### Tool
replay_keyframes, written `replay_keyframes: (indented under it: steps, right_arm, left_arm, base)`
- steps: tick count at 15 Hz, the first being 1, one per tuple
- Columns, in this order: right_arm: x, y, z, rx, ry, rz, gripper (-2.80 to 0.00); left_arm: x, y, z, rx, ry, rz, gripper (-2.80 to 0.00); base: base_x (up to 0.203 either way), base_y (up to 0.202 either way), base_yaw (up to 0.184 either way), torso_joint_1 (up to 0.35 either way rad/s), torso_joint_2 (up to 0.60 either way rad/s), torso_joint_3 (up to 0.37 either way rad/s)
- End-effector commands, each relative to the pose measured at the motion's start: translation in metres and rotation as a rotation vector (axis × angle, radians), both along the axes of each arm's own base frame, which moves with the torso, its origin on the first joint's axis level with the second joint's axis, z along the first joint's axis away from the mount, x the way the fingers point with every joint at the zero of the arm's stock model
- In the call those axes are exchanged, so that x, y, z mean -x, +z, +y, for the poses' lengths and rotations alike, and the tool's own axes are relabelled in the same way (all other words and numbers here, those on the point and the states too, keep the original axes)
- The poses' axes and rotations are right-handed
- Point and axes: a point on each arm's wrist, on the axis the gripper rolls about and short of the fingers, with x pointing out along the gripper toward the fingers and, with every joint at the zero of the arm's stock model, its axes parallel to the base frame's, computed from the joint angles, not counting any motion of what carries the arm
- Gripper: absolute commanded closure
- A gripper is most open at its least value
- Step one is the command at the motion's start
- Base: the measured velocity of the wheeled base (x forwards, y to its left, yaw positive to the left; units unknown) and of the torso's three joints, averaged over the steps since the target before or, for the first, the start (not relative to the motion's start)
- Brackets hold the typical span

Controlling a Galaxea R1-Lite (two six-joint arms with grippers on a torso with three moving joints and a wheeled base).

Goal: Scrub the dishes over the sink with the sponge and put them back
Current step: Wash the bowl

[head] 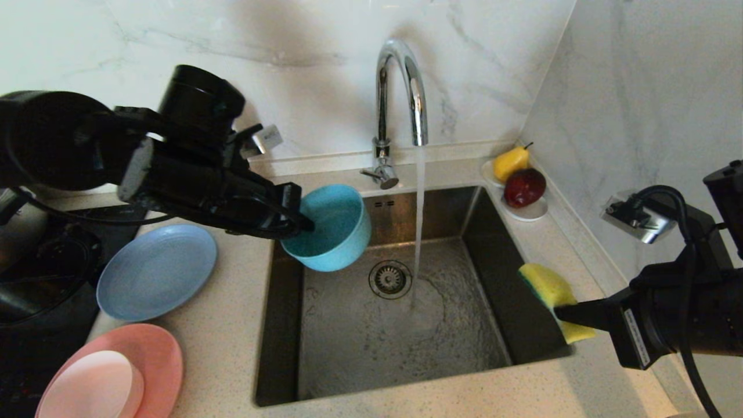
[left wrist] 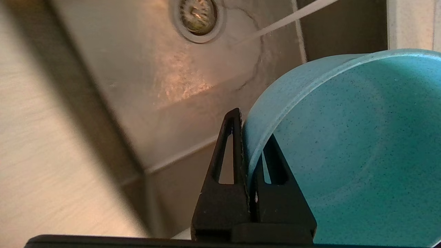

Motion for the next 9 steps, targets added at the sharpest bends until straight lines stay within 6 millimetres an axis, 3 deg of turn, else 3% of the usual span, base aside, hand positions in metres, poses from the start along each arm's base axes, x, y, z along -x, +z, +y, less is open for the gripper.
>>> replay_keyframes:
  steps: [1, 4, 9]
  right_arm:
    - [0.002, 0.000, -0.001, -0.002, 0.001, 0.001, 0.00]
    - [0.005, 0.002, -0.001, -0.005, 0.006, -0.009, 0.00]
    - [0.005, 0.002, -0.001, -0.005, 0.013, -0.008, 0.00]
  left_arm:
    - [-0.028, -0.038, -0.034, -0.022, -0.008, 0.073, 0.00]
    - [-0.044, -0.059, -0.068, -0.040, 0.029, 0.036, 0.00]
    - [-0.072, -0.077, -0.091, 0.005, 0.099, 0.053, 0.00]
  base:
    - [0.000, 0.000, 0.000, 0.000, 0.00, 0.000]
    - [0.000, 0.000, 0.000, 0.000, 0.00, 0.000]
    - [0.000, 0.000, 0.000, 0.000, 0.00, 0.000]
